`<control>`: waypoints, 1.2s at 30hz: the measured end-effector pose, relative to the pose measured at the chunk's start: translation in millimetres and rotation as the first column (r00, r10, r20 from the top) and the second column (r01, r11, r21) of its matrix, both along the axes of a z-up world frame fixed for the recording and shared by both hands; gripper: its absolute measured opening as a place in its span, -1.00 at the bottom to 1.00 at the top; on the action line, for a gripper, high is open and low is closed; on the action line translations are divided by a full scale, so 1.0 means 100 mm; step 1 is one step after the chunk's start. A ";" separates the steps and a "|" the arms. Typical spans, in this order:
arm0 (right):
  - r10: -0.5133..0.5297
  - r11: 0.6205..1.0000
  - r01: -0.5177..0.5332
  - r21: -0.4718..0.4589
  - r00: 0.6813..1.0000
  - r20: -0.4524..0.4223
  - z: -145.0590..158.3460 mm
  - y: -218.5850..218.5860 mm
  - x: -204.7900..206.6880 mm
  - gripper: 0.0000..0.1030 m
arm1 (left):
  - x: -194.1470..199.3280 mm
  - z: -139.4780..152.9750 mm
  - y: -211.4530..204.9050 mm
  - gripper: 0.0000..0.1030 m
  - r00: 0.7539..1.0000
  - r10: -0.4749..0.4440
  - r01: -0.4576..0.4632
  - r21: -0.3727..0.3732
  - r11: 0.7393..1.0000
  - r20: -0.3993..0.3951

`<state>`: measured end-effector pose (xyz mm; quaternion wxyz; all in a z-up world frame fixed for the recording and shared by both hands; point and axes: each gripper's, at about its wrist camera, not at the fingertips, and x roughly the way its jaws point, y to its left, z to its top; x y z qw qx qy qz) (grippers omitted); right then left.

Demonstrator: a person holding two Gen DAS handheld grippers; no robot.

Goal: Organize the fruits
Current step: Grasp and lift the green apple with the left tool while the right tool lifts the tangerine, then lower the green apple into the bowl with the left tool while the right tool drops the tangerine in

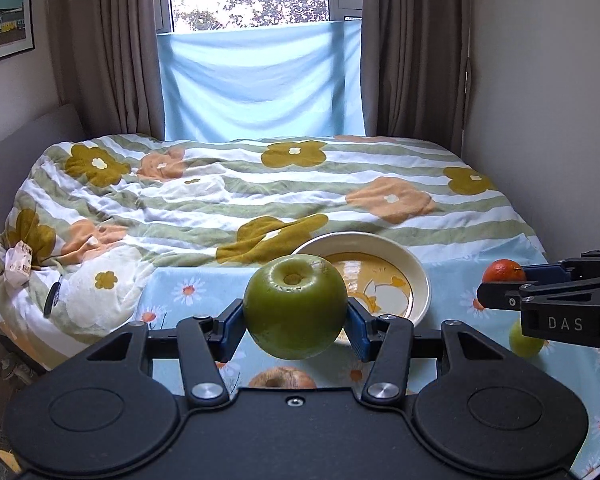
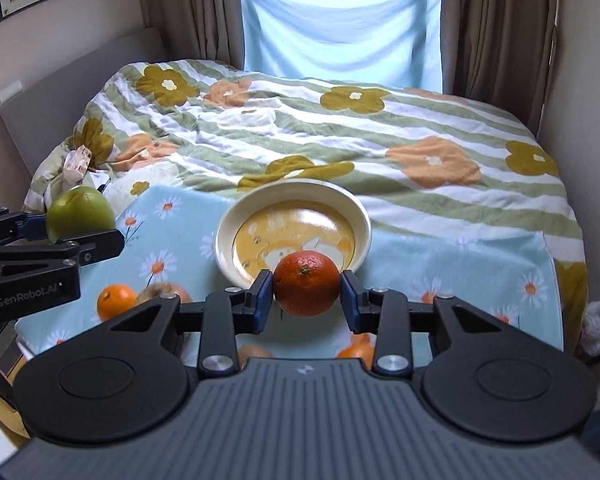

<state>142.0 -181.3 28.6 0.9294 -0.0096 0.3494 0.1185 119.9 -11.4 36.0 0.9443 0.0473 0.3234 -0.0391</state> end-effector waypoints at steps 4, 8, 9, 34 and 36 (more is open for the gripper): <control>-0.035 0.999 0.035 0.017 0.999 -0.011 0.00 -0.01 0.36 -0.01 | 0.41 -0.04 -0.03 0.09 0.999 -0.042 0.042 -0.007 0.999 -0.014; -0.074 0.997 0.075 0.020 0.997 -0.034 -0.05 -0.03 0.72 -0.01 | 0.84 -0.14 -0.09 0.09 0.995 -0.087 0.088 0.002 0.996 -0.039; -0.081 0.996 0.082 0.018 0.996 -0.039 -0.08 -0.03 0.80 -0.01 | 0.94 -0.17 -0.11 0.09 0.994 -0.100 0.101 0.010 0.995 -0.046; -0.220 0.974 0.225 0.013 0.962 -0.160 -0.70 -0.21 1.99 -0.01 | 2.30 -1.23 -0.63 0.10 0.939 -0.255 0.281 0.086 0.956 -0.228; -0.222 0.974 0.227 0.010 0.961 -0.163 -0.71 -0.22 2.01 -0.01 | 2.32 -1.28 -0.65 0.10 0.937 -0.261 0.287 0.085 0.954 -0.233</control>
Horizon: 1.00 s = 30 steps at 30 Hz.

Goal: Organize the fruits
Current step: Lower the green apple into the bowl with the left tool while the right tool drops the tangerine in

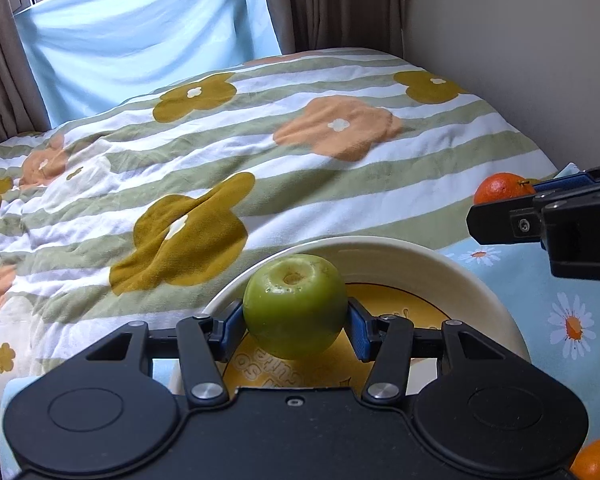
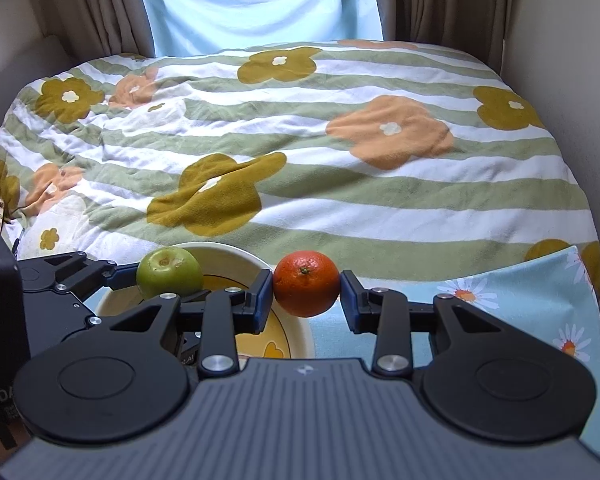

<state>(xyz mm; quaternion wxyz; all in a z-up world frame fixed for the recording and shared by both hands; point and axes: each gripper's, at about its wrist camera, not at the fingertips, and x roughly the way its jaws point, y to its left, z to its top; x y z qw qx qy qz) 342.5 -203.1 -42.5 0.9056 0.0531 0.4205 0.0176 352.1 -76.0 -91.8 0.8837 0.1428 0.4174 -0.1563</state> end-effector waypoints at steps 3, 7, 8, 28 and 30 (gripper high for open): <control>-0.001 1.000 0.001 -0.004 1.000 -0.002 0.00 -0.01 0.02 -0.01 | -0.01 -0.02 0.01 0.19 1.000 -0.008 0.008 -0.010 1.000 0.003; -0.008 1.000 0.008 0.000 1.000 -0.003 0.00 -0.01 0.04 -0.01 | -0.06 0.11 0.05 0.75 0.998 -0.018 0.021 -0.036 0.999 0.063; -0.009 1.000 0.009 0.001 1.000 -0.004 0.00 -0.02 0.04 -0.01 | -0.07 0.14 0.06 0.75 0.998 -0.018 0.021 -0.042 0.999 0.065; 0.144 0.989 -0.145 -0.007 0.988 -0.064 -0.38 0.41 -0.04 -0.01 | -0.39 0.38 0.68 0.81 0.992 0.099 -0.098 -0.028 0.995 0.077; 0.159 0.987 -0.160 -0.010 0.985 -0.064 -0.42 0.46 -0.04 -0.01 | -0.42 0.39 0.73 0.81 0.991 0.112 -0.110 -0.032 0.993 0.073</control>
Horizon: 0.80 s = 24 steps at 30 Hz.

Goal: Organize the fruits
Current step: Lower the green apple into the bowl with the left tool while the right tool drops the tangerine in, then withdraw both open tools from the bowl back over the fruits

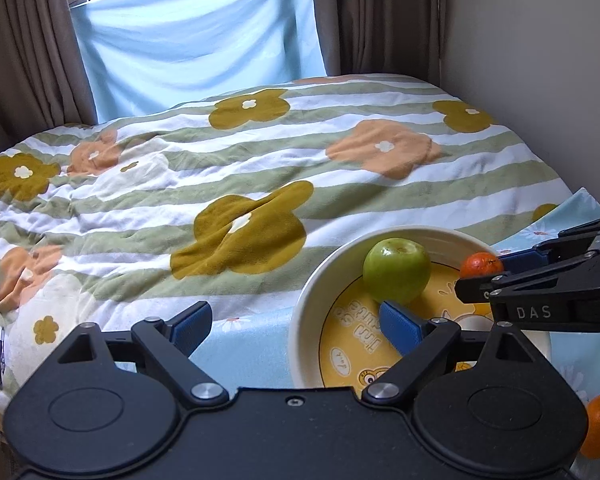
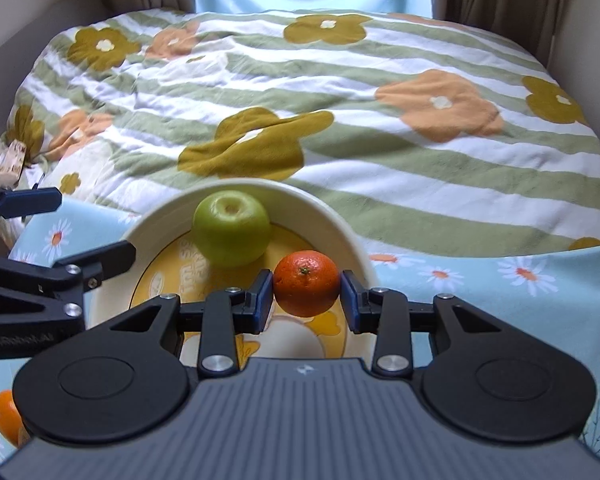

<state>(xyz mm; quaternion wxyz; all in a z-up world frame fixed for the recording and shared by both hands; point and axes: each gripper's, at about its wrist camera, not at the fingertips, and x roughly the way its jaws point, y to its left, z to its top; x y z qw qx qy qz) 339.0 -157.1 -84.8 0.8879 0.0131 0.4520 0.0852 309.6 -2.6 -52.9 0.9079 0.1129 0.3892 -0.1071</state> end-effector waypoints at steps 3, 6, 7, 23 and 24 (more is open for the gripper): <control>0.015 1.000 -0.015 -0.003 1.000 0.010 -0.04 0.03 0.02 -0.01 | -0.05 0.02 0.07 0.81 1.000 0.019 -0.019 -0.012 1.000 -0.004; 0.035 0.999 -0.035 -0.013 0.999 0.030 -0.05 0.06 0.04 0.00 | -0.07 0.03 0.11 0.81 0.999 0.034 -0.034 -0.023 0.999 -0.007; 0.043 0.999 -0.042 -0.023 0.998 0.041 -0.04 0.07 0.04 0.01 | -0.08 0.04 0.12 0.81 0.999 0.038 -0.038 -0.028 0.999 -0.007; -0.014 0.999 0.019 -0.040 0.990 0.142 0.44 -0.08 -0.43 1.00 | -0.44 0.41 0.22 0.87 0.991 0.126 -0.124 -0.053 0.991 0.051; -0.015 0.999 0.020 -0.036 0.989 0.147 0.49 -0.10 -0.49 1.00 | -0.49 0.46 0.22 0.88 0.989 0.132 -0.129 -0.055 0.990 0.060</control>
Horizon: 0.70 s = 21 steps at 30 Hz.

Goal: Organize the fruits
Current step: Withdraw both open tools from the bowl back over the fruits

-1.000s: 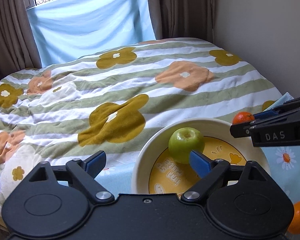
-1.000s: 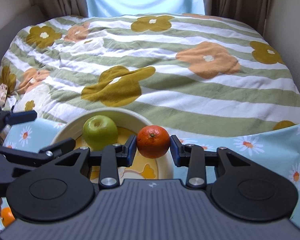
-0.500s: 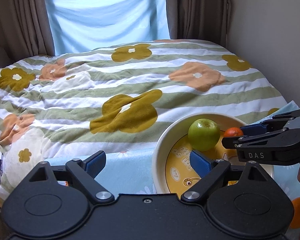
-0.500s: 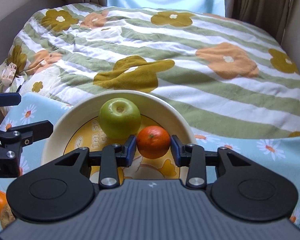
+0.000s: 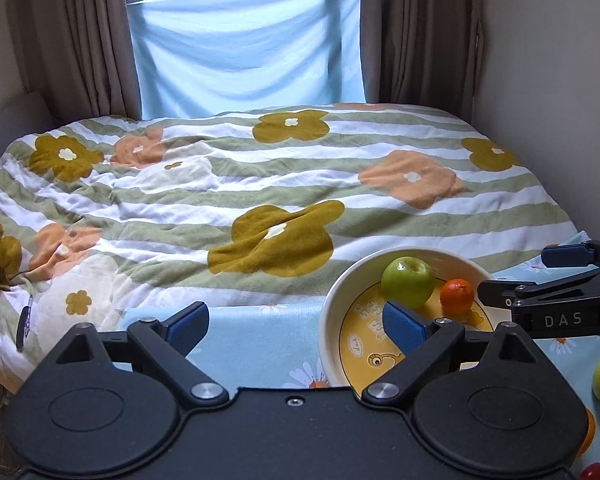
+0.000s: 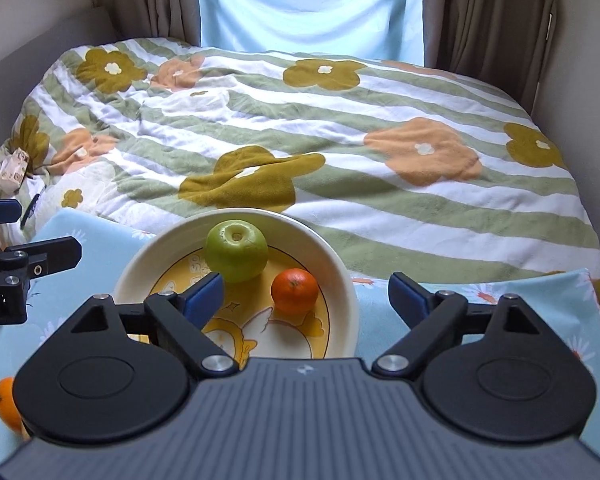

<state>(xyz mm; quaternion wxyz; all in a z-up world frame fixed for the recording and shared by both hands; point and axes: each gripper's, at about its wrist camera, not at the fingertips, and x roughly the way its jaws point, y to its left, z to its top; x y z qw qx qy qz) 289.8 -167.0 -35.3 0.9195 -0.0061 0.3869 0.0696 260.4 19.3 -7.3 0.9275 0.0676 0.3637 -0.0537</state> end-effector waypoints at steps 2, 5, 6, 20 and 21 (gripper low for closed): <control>-0.001 1.000 0.001 0.000 1.000 0.012 0.10 -0.03 -0.13 1.00 | -0.12 0.09 0.00 0.89 1.000 0.009 -0.009 -0.007 1.000 0.018; -0.006 1.000 0.005 0.007 1.000 0.030 0.23 -0.09 -0.33 1.00 | -0.32 0.22 -0.01 0.92 0.999 0.018 -0.018 -0.013 1.000 0.047; -0.008 1.000 0.007 0.010 0.999 0.035 0.27 -0.11 -0.39 1.00 | -0.39 0.27 -0.03 0.93 0.998 0.021 -0.021 -0.012 1.000 0.055; -0.019 0.999 0.015 0.039 0.996 0.082 0.60 -0.27 -1.42 1.00 | -1.51 0.60 -0.01 0.96 0.979 0.119 -0.113 -0.046 0.993 0.164; -0.015 0.999 0.011 0.040 0.996 0.086 0.61 -0.27 -1.47 1.00 | -1.59 0.61 -0.01 0.96 0.977 0.126 -0.119 -0.049 0.992 0.174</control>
